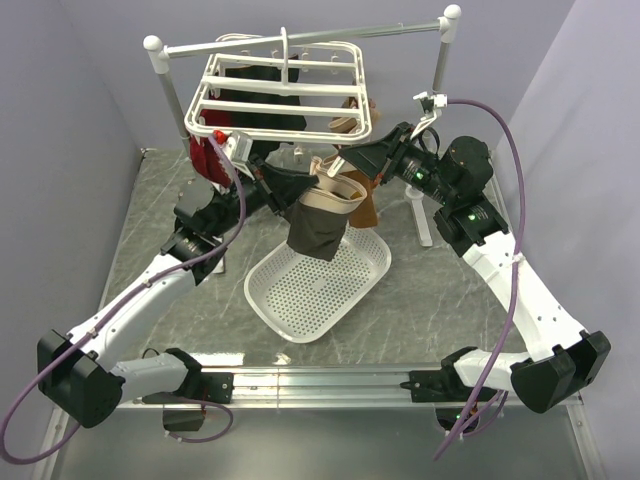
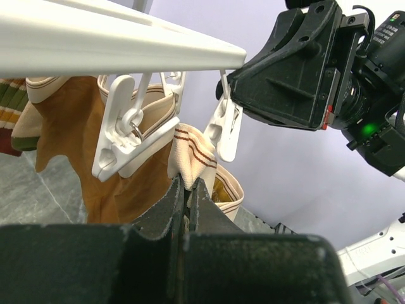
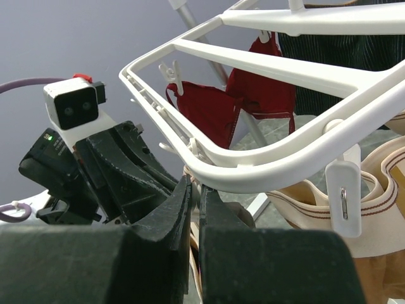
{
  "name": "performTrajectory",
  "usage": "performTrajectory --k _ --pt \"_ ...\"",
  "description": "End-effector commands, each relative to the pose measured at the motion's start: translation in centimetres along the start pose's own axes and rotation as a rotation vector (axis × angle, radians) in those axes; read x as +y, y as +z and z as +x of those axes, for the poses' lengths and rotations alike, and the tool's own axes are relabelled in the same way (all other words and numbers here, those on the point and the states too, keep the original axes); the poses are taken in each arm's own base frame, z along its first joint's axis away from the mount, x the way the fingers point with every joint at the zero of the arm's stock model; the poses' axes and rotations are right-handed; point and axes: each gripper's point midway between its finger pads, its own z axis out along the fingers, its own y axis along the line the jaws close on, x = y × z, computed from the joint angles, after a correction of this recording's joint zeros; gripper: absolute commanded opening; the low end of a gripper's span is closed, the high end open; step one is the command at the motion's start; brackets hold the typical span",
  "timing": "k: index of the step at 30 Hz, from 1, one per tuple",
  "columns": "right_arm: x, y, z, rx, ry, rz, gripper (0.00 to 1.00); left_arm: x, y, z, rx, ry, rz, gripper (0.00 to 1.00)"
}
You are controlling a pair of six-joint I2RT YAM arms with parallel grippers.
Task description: Clip the underwear to the hanger
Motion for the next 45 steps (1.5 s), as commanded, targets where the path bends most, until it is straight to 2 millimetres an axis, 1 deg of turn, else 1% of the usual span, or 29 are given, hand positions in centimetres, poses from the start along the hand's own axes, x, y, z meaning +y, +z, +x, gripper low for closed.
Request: performTrajectory --k 1,9,13,19,29,36,39,40,44,45 --pt "0.7 0.0 -0.3 -0.009 -0.028 -0.043 0.00 -1.6 0.5 -3.1 -0.073 0.004 0.056 0.00" --pt "0.9 -0.1 0.0 0.003 -0.021 -0.057 0.00 -1.5 1.1 -3.7 -0.085 -0.045 0.065 0.00" --pt "0.5 -0.1 0.1 0.003 -0.025 -0.044 0.00 -1.4 1.0 -4.0 -0.093 -0.063 0.070 0.00" --pt "0.2 -0.1 0.2 0.006 -0.033 -0.032 0.00 -2.1 0.8 -4.6 -0.101 -0.076 0.092 0.00" --pt "0.0 -0.1 0.4 0.008 -0.050 -0.026 0.00 -2.7 1.1 -5.5 -0.122 -0.094 0.114 0.00" --pt "0.2 -0.1 0.3 0.007 -0.042 -0.033 0.00 -2.6 1.1 -5.4 -0.118 -0.095 0.110 0.00" --pt "0.3 -0.1 0.2 0.008 -0.036 -0.034 0.06 -2.5 1.2 -5.4 -0.118 -0.098 0.107 0.00" --pt "0.3 -0.1 0.1 0.007 -0.037 -0.035 0.11 -2.4 1.3 -5.3 -0.115 -0.099 0.106 0.00" --pt "0.4 -0.1 0.1 0.007 -0.031 -0.035 0.23 -2.4 1.3 -5.4 -0.118 -0.100 0.107 0.00" --pt "0.3 -0.1 0.2 0.008 -0.029 -0.032 0.28 -2.3 1.4 -5.4 -0.116 -0.102 0.105 0.00"
